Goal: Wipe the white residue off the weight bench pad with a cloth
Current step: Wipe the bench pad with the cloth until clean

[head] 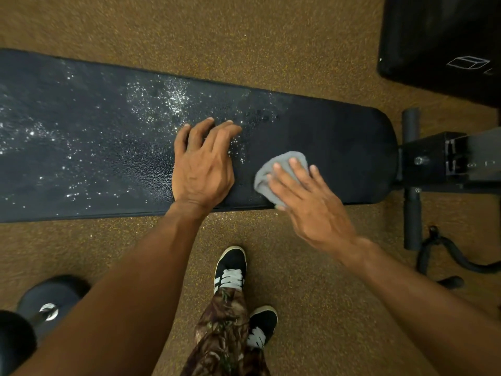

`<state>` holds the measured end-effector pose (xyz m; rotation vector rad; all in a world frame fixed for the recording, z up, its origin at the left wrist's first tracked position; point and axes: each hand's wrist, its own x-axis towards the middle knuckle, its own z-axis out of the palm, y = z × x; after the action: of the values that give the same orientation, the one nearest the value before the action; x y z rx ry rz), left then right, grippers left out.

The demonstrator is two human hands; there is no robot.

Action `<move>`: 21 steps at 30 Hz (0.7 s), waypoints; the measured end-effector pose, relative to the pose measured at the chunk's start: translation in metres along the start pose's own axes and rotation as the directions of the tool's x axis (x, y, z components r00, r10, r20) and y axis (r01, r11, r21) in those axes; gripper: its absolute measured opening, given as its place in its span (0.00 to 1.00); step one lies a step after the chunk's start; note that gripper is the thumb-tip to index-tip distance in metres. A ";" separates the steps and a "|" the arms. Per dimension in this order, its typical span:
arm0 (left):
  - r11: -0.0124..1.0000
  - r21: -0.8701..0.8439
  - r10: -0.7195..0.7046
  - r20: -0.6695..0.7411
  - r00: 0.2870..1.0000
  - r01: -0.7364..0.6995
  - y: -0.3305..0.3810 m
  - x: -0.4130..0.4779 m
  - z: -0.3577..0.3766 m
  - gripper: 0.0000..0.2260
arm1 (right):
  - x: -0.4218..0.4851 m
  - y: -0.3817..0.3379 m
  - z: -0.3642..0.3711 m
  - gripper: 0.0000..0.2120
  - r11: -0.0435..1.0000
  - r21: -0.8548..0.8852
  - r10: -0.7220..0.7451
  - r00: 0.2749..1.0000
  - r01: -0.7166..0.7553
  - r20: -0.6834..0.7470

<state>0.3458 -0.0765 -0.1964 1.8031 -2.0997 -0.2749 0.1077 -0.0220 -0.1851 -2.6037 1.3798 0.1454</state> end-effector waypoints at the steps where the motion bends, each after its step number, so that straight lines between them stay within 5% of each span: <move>1: 1.000 0.001 -0.008 0.011 1.000 0.008 0.000 0.000 0.000 0.17 | 0.005 0.001 -0.003 0.27 0.996 0.001 0.084 0.996 -0.084 0.003; 5: 1.000 0.012 -0.018 0.010 1.000 0.018 0.000 0.000 0.001 0.16 | 0.047 -0.030 -0.012 0.29 0.913 0.229 0.344 0.939 -0.338 0.016; 7: 1.000 0.000 -0.031 0.020 0.999 0.031 0.000 0.001 0.000 0.16 | 0.050 -0.050 -0.010 0.28 0.933 0.284 0.238 0.971 -0.223 -0.020; 12: 0.999 -0.030 -0.034 0.010 0.999 0.034 -0.001 0.000 0.001 0.15 | -0.001 -0.033 -0.001 0.28 0.989 0.099 -0.110 0.994 0.109 0.004; 16: 0.998 -0.034 -0.046 0.012 0.999 0.046 0.000 0.000 0.000 0.15 | 0.004 -0.008 -0.005 0.27 0.995 0.046 0.091 0.996 -0.091 0.002; 21: 0.998 -0.031 -0.045 0.006 0.999 0.045 0.000 0.000 0.001 0.15 | 0.045 -0.044 -0.008 0.28 0.941 0.241 0.248 0.969 -0.238 -0.009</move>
<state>0.3452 -0.0765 -0.1968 1.8352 -2.0488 -0.3228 0.1694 -0.0353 -0.1801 -2.2482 1.6201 -0.0367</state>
